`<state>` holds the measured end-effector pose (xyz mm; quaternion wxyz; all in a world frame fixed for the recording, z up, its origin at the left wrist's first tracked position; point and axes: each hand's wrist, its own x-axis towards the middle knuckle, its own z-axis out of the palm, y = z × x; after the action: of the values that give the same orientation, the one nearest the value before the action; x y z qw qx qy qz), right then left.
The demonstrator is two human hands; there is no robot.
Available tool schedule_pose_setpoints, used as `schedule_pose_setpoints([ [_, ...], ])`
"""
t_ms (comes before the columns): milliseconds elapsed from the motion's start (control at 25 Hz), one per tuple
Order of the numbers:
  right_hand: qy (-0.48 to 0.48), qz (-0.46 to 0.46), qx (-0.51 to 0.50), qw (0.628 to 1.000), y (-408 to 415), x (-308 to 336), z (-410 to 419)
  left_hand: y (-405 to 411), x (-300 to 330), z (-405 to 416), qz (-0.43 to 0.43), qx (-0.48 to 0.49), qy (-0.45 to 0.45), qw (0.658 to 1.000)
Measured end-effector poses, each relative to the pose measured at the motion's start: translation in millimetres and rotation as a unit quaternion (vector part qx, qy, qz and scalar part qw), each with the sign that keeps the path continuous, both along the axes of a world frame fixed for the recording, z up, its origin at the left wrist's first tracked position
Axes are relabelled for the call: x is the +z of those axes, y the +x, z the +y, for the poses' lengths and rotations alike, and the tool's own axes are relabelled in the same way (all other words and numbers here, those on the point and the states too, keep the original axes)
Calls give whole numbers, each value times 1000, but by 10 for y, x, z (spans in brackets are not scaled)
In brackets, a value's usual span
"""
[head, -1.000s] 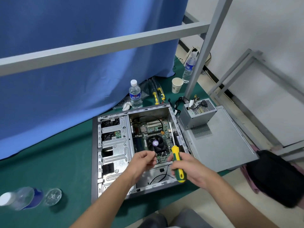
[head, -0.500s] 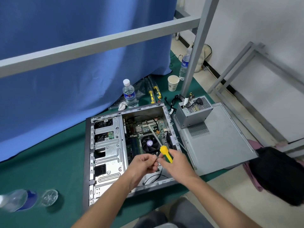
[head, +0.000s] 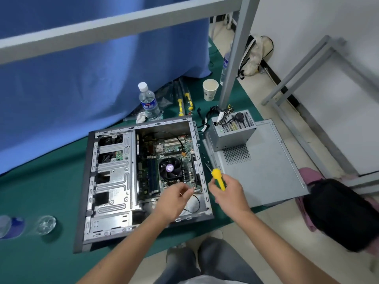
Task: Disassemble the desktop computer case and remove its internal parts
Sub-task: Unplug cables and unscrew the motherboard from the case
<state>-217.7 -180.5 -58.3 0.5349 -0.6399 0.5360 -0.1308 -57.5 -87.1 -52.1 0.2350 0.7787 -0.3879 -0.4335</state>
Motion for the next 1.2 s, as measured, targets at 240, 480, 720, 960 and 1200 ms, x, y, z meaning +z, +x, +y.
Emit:
schedule_pose_setpoints([
  [240, 21, 150, -52, 987, -304, -657, -199, -35, -344, 260, -228, -137, 90, 960],
  [480, 38, 230, -24, 972, -238, -1176, -149, -31, -461, 281, -251, -119, 82, 957],
  [720, 26, 252, -16, 967, -186, -1352, -113, -40, -458, 263, -243, -116, 91, 959],
  [960, 39, 152, -59, 986, -233, -1112, -147, -39, -455, 265, -257, -117, 92, 955],
  [1200, 7, 33, -78, 996, 138, -520, -253, -26, -486, 306, -230, -102, 60, 966],
])
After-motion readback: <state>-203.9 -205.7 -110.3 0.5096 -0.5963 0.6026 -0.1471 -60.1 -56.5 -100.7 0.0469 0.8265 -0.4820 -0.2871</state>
